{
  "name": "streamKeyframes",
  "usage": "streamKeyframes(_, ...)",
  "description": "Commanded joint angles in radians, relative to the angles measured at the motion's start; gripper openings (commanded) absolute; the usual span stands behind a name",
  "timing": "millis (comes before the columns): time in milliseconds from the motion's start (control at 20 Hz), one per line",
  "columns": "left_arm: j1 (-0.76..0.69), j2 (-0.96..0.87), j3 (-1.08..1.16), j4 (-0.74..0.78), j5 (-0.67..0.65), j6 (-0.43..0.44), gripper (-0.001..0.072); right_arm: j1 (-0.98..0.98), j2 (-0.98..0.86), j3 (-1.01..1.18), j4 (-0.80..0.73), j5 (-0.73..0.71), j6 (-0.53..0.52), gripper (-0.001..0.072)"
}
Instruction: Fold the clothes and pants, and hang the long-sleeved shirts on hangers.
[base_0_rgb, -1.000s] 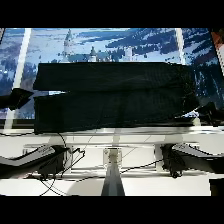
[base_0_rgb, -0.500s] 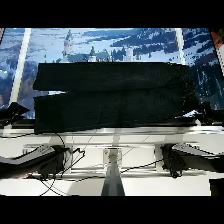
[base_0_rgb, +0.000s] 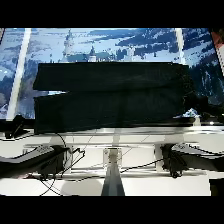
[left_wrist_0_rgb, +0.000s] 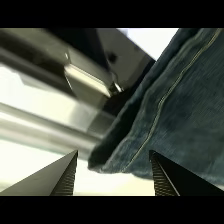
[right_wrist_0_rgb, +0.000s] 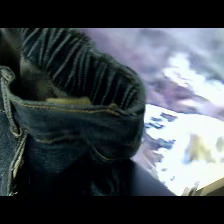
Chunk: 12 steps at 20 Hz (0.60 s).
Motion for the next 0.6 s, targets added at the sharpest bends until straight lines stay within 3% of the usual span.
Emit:
streamKeyframes(0, 0.037, 0.000, -0.049, 0.011, -0.017, 0.003, 0.0479, 0.028, -0.002, 0.002, 0.021, -0.026, 0.000, 0.0035)
streamKeyframes(250, 0.043, 0.000, -0.105, 0.109, -0.032, 0.010, 0.0480, 0.028, -0.002, 0.002, 0.018, -0.024, 0.000, 0.0022)
streamKeyframes(450, 0.041, 0.000, -0.114, 0.023, 0.037, 0.010, 0.0474, 0.028, -0.002, 0.002, 0.018, -0.021, 0.000, 0.0022)
streamKeyframes(500, 0.041, 0.000, -0.114, -0.013, 0.057, 0.010, 0.0411, 0.028, -0.002, 0.002, 0.018, -0.020, 0.000, 0.0022)
streamKeyframes(550, 0.041, 0.000, -0.114, -0.053, 0.074, 0.016, 0.0274, 0.029, -0.002, 0.002, 0.018, -0.018, 0.000, 0.0022)
